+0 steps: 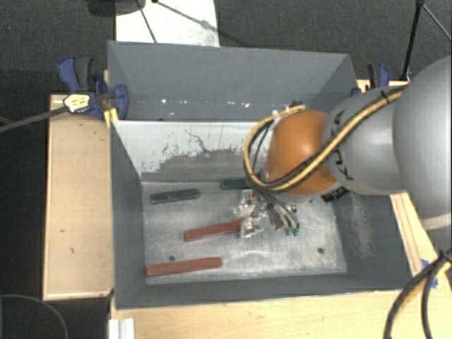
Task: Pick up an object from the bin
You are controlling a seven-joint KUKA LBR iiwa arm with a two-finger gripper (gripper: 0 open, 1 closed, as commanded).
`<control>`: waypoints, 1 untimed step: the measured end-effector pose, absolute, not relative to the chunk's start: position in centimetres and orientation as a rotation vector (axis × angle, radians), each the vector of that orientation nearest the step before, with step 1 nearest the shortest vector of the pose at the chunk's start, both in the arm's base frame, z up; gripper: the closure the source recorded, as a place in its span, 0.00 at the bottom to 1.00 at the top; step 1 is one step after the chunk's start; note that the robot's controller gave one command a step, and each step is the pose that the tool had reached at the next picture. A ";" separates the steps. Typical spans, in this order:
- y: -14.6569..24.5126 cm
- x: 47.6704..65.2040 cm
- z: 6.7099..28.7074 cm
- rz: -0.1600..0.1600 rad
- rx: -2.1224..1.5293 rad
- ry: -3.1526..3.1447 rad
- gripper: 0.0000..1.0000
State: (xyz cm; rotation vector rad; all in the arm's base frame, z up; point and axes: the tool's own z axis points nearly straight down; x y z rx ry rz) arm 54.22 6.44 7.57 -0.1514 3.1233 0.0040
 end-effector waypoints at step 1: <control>6.4 54.2 7.6 0.004 -0.151 3.123 1.00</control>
Offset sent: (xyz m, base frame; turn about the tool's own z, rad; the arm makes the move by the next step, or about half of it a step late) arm -0.0158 0.0023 0.1780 0.0399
